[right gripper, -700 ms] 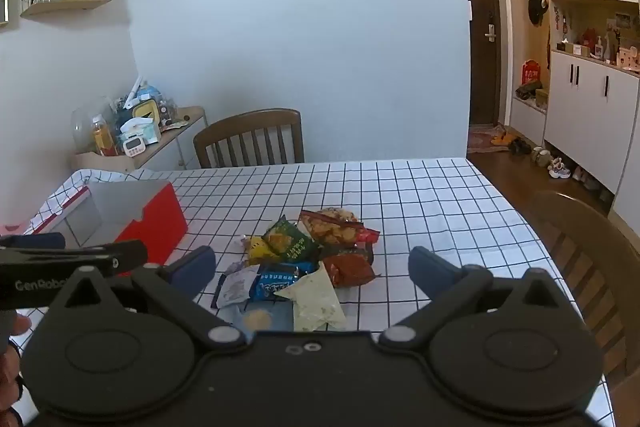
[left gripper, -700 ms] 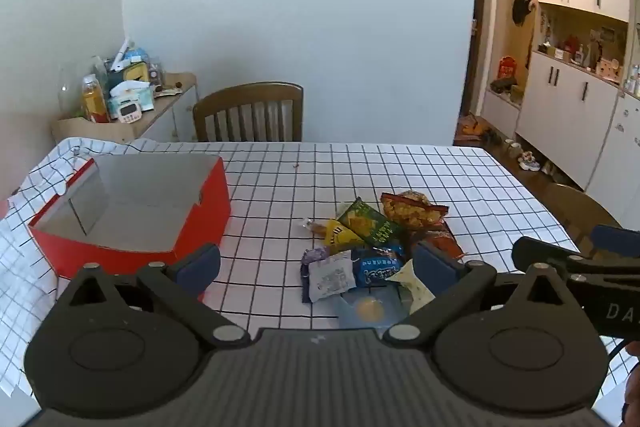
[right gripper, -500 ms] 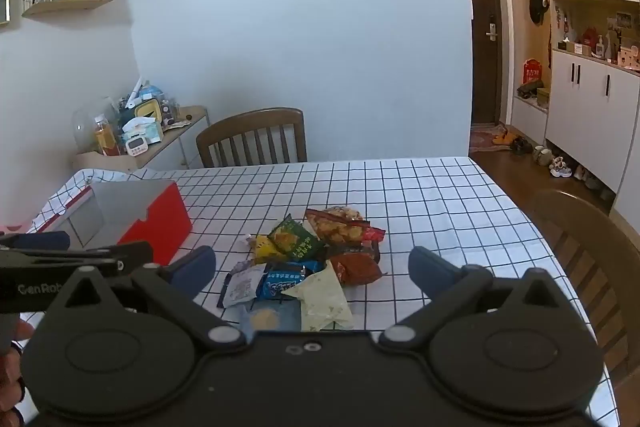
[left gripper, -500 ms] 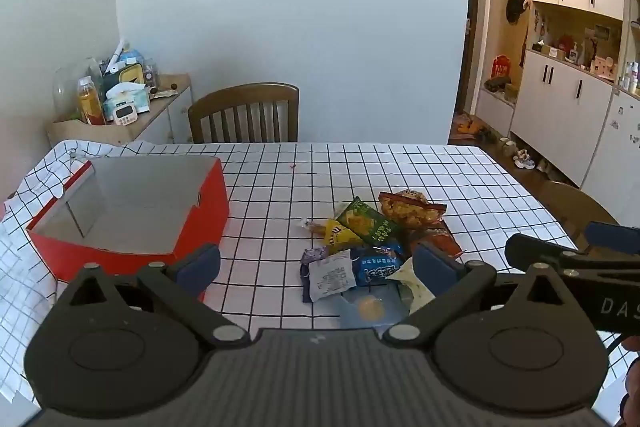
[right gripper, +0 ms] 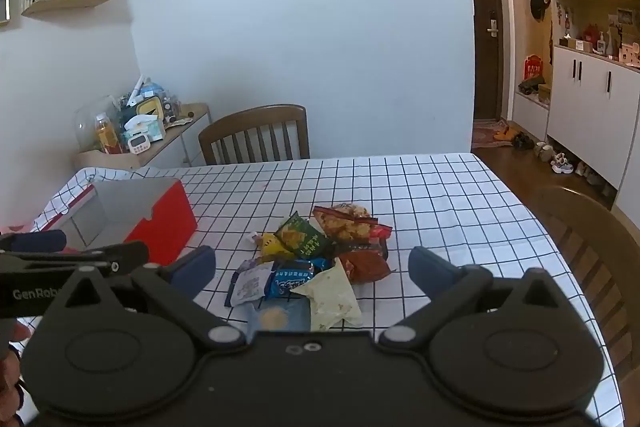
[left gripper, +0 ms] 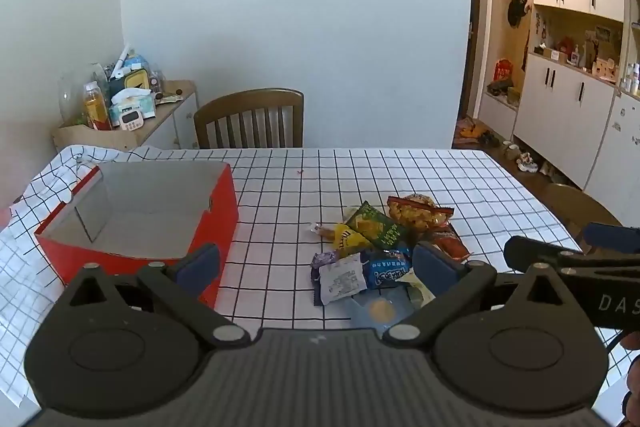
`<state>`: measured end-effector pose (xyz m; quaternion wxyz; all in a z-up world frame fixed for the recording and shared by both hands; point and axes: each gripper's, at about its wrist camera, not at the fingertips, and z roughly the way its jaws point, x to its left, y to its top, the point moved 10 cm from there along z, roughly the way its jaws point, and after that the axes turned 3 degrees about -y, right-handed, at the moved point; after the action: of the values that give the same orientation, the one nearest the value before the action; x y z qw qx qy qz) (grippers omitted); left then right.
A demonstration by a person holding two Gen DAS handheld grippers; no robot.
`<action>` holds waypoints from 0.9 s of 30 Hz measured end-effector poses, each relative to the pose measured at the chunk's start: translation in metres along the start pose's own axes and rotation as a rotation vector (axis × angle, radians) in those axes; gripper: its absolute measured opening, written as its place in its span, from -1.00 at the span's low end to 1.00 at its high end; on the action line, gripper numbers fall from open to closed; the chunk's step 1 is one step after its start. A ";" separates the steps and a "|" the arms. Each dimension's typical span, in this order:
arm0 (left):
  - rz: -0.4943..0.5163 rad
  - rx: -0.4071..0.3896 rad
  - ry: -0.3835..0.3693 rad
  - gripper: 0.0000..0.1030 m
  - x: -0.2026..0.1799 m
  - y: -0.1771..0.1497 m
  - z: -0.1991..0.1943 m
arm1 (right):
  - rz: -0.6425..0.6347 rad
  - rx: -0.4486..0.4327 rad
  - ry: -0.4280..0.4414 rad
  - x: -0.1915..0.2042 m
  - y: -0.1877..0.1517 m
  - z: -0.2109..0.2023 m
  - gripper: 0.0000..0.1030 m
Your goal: Organize snacks
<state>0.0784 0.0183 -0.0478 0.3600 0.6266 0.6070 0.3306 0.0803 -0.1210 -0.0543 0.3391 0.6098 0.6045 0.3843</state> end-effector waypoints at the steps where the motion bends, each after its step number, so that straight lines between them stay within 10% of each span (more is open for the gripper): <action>1: -0.003 -0.001 -0.002 1.00 0.001 0.000 0.000 | -0.003 -0.001 -0.001 0.001 0.000 0.000 1.00; 27: -0.016 -0.006 -0.003 1.00 0.007 -0.003 -0.004 | -0.017 -0.008 -0.008 0.010 -0.001 -0.004 0.99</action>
<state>0.0740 0.0260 -0.0481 0.3654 0.6210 0.6105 0.3288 0.0763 -0.1117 -0.0524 0.3472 0.6047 0.6070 0.3813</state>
